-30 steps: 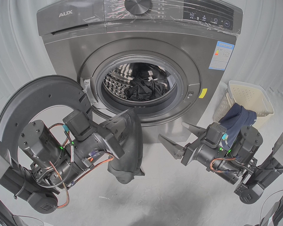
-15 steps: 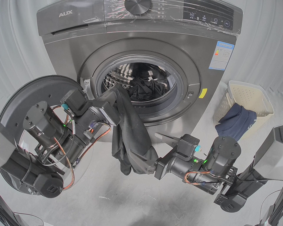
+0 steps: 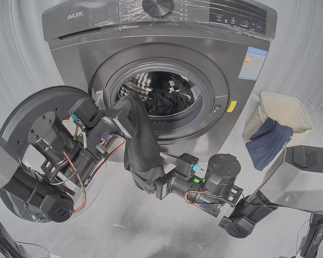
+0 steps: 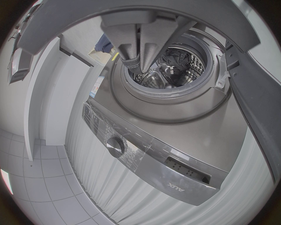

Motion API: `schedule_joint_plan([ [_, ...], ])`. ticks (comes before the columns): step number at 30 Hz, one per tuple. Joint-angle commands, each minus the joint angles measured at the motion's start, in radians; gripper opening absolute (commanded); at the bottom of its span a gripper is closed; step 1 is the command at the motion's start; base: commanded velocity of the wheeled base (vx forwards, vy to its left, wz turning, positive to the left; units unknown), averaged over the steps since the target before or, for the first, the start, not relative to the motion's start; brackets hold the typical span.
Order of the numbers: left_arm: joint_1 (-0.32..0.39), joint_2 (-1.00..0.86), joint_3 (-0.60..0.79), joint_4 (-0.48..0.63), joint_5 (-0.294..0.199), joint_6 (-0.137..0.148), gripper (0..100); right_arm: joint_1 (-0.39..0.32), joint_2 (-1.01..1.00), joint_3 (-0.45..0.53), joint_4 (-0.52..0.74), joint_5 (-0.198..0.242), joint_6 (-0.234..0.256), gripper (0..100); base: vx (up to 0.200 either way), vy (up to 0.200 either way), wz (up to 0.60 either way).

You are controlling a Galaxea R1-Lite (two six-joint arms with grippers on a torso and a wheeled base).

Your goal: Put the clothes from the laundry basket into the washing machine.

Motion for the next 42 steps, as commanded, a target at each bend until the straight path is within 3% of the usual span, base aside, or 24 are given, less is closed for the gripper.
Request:
schedule_joint_plan([
  [1, 0.000, 0.011, -0.001, -0.002, 0.000, -0.001, 0, 0.015, 0.042, -0.040, 0.020, 0.003, 0.000, 100, 0.000, 0.000, 0.00],
  [8, 0.001, 0.017, -0.001, -0.002, 0.000, -0.001, 0, 0.081, 0.050, -0.063, 0.040, 0.029, 0.019, 100, 0.000, 0.000, 0.00],
  [13, 0.001, 0.026, -0.001, -0.003, 0.000, -0.001, 0, 0.127, 0.050, -0.106, 0.103, 0.031, 0.094, 100, 0.000, 0.000, 0.00],
  [21, 0.001, 0.026, -0.001, -0.003, 0.000, -0.001, 0, 0.129, 0.125, -0.267, 0.155, 0.031, 0.117, 100, 0.000, 0.000, 0.00],
  [24, 0.001, 0.026, -0.001, -0.003, 0.000, -0.001, 0, 0.123, 0.202, -0.378, 0.167, 0.031, 0.120, 100, 0.000, 0.000, 0.00],
  [31, 0.001, 0.023, -0.001, -0.003, 0.000, -0.001, 0, 0.084, 0.243, -0.441, 0.190, 0.015, 0.121, 100, 0.000, 0.000, 0.00],
  [37, 0.001, 0.016, -0.001, -0.003, 0.000, -0.001, 0, -0.019, 0.228, -0.418, 0.184, -0.028, 0.109, 100, 0.000, 0.000, 0.00],
  [42, 0.001, 0.016, -0.001, -0.003, 0.000, -0.001, 0, -0.075, 0.184, -0.350, 0.178, -0.032, 0.102, 100, 0.000, 0.000, 0.00],
])
